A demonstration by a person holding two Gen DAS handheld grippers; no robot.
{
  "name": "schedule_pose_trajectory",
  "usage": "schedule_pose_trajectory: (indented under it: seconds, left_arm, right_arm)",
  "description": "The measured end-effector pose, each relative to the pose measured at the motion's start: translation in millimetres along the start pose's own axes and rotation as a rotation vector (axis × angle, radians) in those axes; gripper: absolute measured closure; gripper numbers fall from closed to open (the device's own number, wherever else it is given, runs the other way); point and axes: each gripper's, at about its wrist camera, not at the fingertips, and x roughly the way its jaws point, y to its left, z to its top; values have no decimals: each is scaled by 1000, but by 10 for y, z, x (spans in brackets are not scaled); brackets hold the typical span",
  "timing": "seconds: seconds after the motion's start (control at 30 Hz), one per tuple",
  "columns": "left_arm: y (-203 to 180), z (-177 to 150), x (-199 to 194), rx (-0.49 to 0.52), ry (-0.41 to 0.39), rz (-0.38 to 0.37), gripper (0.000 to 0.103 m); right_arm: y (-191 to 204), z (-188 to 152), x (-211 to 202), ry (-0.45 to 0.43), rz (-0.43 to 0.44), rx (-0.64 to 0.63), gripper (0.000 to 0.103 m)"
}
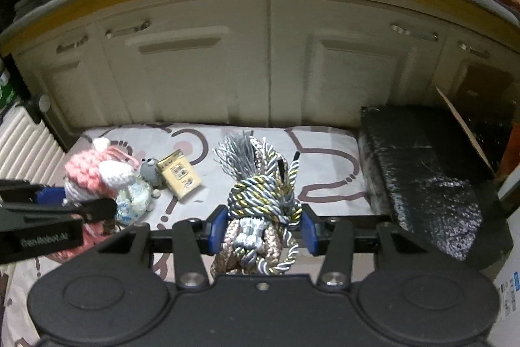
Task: Organize objects
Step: 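Lift the rope tassel and the pink-and-white doll and carry them toward the black box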
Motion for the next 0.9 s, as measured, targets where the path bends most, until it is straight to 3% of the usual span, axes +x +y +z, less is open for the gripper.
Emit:
schedule_pose_trajectory:
  seconds: [0.3, 0.7, 0.9]
  left_arm:
    - [-351, -77, 198, 8, 0, -76, 62]
    - [-747, -85, 429, -61, 13, -257, 62]
    - [-890, -146, 642, -138, 74, -370, 62]
  right_arm:
    - [-506, -174, 81, 15, -80, 91, 55]
    - [-958, -400, 197, 46, -158, 144, 55]
    - [-1082, -470, 286, 71, -178, 168, 55]
